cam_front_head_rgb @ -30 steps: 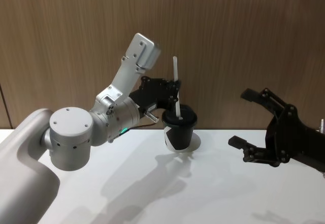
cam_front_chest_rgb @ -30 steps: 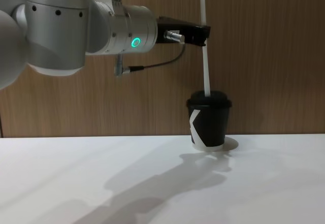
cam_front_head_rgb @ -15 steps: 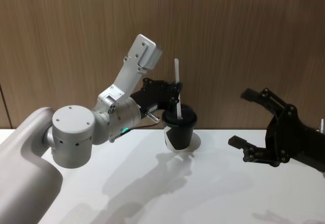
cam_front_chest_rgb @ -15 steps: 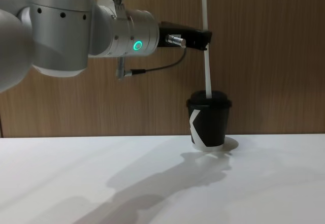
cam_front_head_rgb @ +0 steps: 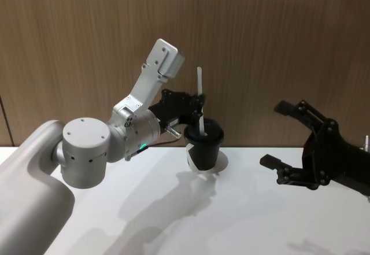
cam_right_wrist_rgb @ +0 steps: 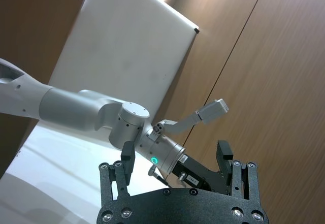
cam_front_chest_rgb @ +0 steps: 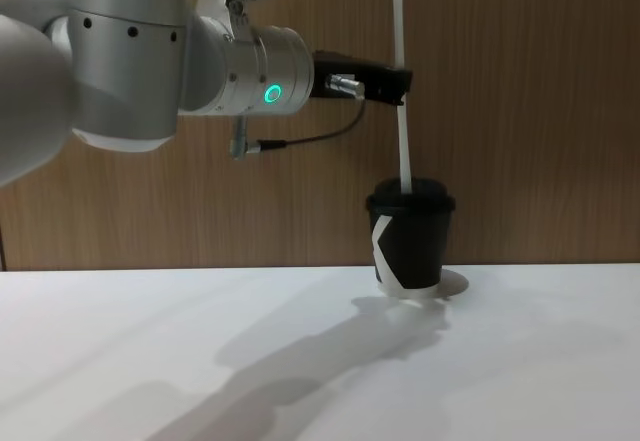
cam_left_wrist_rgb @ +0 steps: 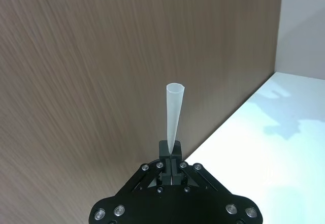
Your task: Pick up the straw with one hand, pass it to the other hand, and insert it into the cup.
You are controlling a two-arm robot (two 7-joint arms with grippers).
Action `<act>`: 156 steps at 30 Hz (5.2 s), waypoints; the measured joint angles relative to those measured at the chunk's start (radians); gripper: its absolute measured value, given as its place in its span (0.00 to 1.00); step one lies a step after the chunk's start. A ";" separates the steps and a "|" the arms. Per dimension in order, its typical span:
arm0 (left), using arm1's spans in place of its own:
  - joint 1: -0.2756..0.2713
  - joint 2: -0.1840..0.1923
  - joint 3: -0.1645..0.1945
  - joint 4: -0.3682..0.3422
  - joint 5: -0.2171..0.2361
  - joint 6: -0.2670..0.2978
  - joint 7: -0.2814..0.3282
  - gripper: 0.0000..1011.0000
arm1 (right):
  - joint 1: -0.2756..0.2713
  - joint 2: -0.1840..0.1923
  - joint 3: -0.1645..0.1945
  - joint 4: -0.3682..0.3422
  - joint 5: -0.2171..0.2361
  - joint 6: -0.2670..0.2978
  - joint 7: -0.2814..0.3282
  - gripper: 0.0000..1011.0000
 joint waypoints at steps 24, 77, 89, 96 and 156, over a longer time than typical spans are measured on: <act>-0.062 -0.061 -0.048 0.130 -0.059 0.062 -0.066 0.17 | 0.000 0.000 0.000 0.000 0.000 0.000 0.000 0.99; 0.234 0.064 -0.115 -0.230 -0.026 -0.136 -0.033 0.99 | 0.215 -0.244 -0.172 0.090 -0.215 0.300 -0.449 0.99; 0.297 0.077 -0.132 -0.301 0.013 -0.151 0.018 0.99 | 0.238 -0.300 -0.168 0.074 -0.237 0.364 -0.609 0.99; 0.316 0.065 -0.142 -0.318 0.044 -0.147 0.075 0.99 | 0.237 -0.310 -0.160 0.051 -0.244 0.386 -0.667 0.99; 0.342 0.006 -0.176 -0.323 0.116 -0.126 0.228 0.99 | 0.217 -0.313 -0.134 0.003 -0.262 0.421 -0.764 0.99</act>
